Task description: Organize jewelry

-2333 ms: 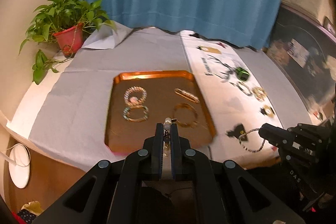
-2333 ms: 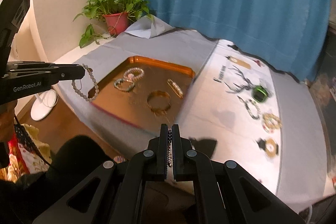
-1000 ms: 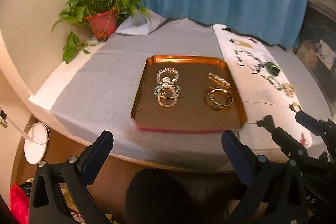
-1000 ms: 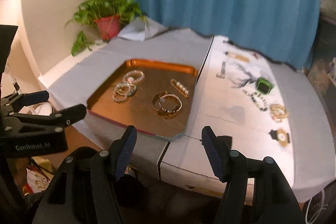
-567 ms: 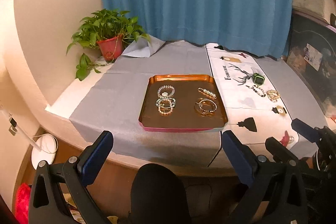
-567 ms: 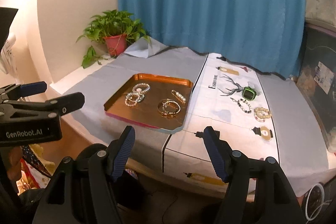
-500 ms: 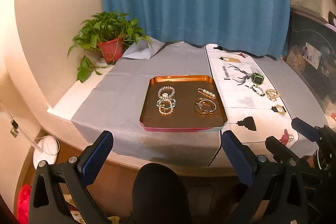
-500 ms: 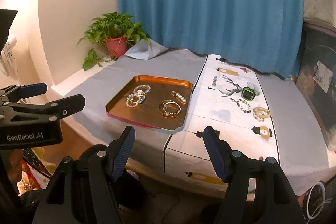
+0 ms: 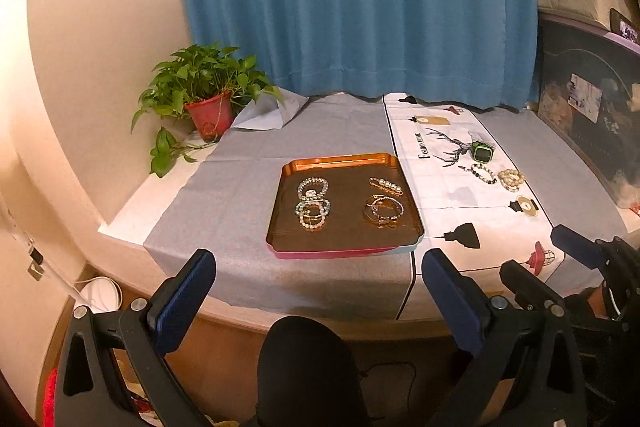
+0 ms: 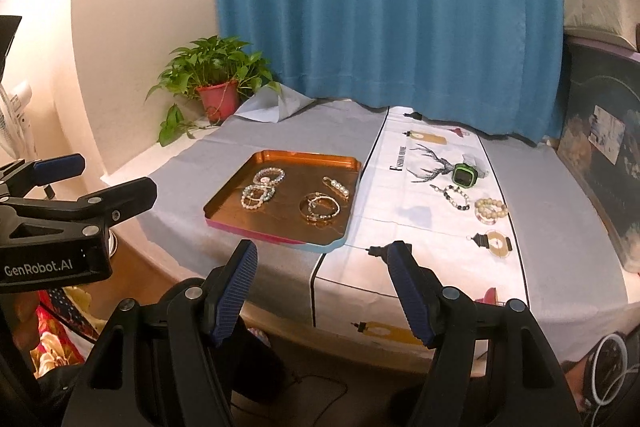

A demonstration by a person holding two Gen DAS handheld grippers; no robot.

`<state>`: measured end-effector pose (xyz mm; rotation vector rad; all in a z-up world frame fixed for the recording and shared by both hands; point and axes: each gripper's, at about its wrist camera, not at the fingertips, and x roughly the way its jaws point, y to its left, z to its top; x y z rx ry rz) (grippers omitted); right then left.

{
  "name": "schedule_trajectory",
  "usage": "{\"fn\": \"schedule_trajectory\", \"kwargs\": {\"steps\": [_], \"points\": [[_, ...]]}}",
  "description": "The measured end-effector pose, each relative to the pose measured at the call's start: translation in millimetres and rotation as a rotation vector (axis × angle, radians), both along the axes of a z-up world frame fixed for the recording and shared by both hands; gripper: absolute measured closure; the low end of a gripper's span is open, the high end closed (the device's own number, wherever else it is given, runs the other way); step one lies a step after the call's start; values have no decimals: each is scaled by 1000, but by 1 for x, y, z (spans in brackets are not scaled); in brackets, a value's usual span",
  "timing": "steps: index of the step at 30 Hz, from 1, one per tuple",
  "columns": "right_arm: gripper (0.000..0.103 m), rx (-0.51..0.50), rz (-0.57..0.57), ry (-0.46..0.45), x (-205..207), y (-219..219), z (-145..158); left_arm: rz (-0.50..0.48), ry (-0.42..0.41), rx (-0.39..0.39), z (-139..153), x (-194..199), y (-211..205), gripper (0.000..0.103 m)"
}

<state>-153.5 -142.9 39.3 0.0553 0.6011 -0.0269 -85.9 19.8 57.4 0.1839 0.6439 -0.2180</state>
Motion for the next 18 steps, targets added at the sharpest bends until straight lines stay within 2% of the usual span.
{"fn": "schedule_trajectory", "kwargs": {"steps": [18], "points": [[35,27,-43,24,6,-20,-11,-18,23,29,-7,11,-16,1]]}}
